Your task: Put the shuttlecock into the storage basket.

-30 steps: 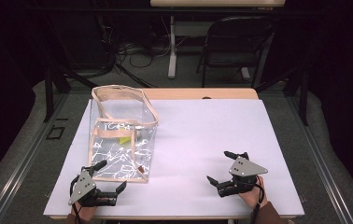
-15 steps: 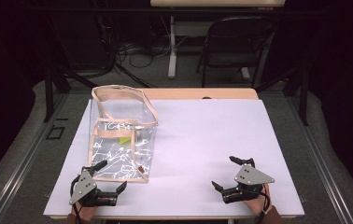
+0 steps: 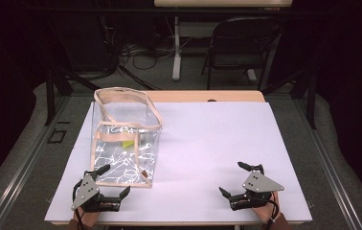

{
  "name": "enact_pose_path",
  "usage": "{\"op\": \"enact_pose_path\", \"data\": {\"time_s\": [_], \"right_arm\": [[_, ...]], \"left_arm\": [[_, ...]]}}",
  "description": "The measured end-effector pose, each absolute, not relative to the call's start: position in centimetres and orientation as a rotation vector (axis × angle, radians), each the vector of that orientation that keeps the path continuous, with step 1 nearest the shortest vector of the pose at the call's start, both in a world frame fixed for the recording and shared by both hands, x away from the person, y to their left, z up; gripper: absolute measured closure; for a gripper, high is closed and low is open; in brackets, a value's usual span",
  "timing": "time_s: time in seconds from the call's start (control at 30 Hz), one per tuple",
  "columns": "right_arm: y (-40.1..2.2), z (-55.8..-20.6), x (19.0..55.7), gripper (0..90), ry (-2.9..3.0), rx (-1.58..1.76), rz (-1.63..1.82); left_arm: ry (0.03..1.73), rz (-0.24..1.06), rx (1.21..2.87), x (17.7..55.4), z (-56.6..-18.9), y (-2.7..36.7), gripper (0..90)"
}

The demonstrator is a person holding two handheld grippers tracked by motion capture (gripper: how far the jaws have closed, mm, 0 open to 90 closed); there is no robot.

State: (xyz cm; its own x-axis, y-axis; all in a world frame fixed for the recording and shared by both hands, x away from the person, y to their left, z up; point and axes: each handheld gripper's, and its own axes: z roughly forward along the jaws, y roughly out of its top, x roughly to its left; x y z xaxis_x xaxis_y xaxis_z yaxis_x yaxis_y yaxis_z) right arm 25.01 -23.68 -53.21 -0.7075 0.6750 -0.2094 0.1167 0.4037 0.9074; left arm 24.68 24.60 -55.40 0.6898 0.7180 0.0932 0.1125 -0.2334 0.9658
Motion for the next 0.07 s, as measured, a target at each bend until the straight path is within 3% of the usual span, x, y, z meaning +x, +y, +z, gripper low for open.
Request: {"op": "enact_pose_path", "data": {"time_s": [0.07], "right_arm": [[-23.75,-53.2,25.0,0.0,2.098,0.677,1.295]], "left_arm": [[0.664,0.652,1.744,24.73,-55.39,24.57,0.0]]}}
